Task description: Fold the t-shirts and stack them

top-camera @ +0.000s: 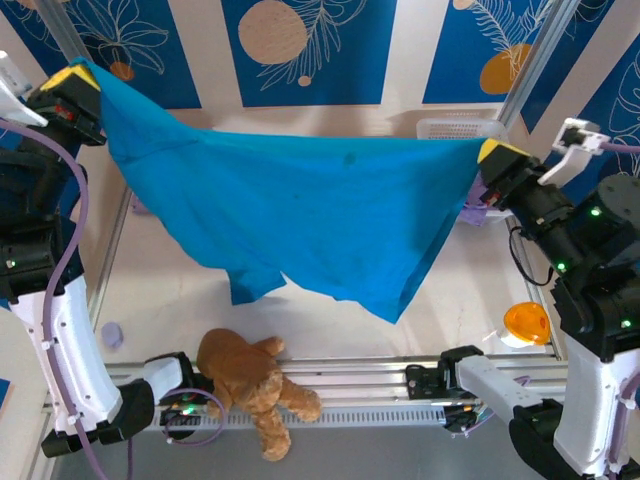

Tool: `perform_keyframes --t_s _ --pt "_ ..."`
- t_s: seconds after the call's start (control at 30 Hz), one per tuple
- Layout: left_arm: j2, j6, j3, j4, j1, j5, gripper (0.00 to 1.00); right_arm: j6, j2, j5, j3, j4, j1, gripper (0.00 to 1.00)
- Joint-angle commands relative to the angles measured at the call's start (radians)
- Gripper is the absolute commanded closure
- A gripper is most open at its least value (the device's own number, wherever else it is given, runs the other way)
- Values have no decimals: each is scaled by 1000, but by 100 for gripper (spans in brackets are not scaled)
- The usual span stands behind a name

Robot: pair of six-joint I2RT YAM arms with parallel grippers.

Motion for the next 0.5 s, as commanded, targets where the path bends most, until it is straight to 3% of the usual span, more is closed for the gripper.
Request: perform_keyframes --t_s 0.0,0.27,0.47 --pt "-19 23 -106 36 3 25 100 72 -12 20 -144 -57 -1 100" --pt "-93 28 -407 85 4 47 100 171 -94 -17 -493 -51 -8 100" --pt "-150 49 -564 93 1 53 100 185 -149 -36 -619 -73 -21 100"
